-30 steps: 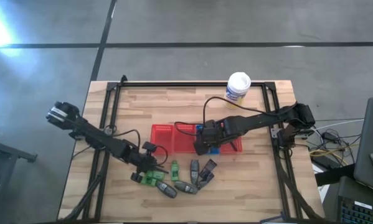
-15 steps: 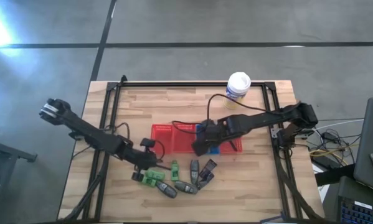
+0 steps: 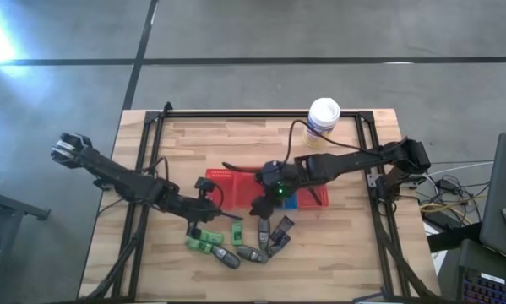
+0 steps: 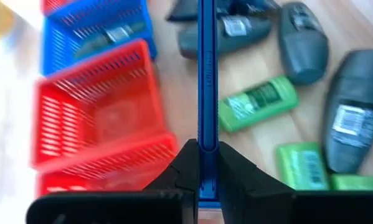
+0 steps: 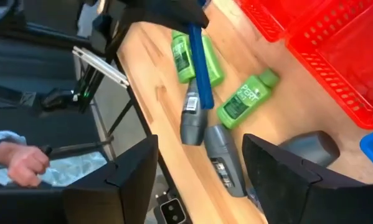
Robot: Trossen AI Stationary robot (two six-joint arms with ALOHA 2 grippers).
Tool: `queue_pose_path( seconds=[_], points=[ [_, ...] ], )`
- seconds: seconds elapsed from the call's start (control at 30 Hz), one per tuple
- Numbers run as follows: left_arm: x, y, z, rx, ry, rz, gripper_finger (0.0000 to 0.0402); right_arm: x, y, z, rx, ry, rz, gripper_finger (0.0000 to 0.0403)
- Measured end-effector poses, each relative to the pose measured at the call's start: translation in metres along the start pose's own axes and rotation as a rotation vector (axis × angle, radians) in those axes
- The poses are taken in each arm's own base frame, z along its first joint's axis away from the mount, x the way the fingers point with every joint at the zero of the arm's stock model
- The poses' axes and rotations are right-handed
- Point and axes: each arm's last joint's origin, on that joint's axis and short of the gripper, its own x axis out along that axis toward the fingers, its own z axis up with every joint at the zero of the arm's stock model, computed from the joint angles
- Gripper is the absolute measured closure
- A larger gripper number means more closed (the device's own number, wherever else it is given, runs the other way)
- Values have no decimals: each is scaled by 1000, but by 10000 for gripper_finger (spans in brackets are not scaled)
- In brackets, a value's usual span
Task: Pick & Place Travel size toiletries
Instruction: Put the razor into the right red bin
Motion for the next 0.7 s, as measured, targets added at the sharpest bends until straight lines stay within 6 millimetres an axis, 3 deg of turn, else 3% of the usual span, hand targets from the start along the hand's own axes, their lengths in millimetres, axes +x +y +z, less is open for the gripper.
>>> queue_pose_path(
  seconds=[0.4,0.7],
  points=[
    [-14,24,32,194,-79,102,370,-2,0,9,13,-12,49,131],
    [-9,34,49,296,-82,132,370,-2,3,10,-7,4,102,122]
  ],
)
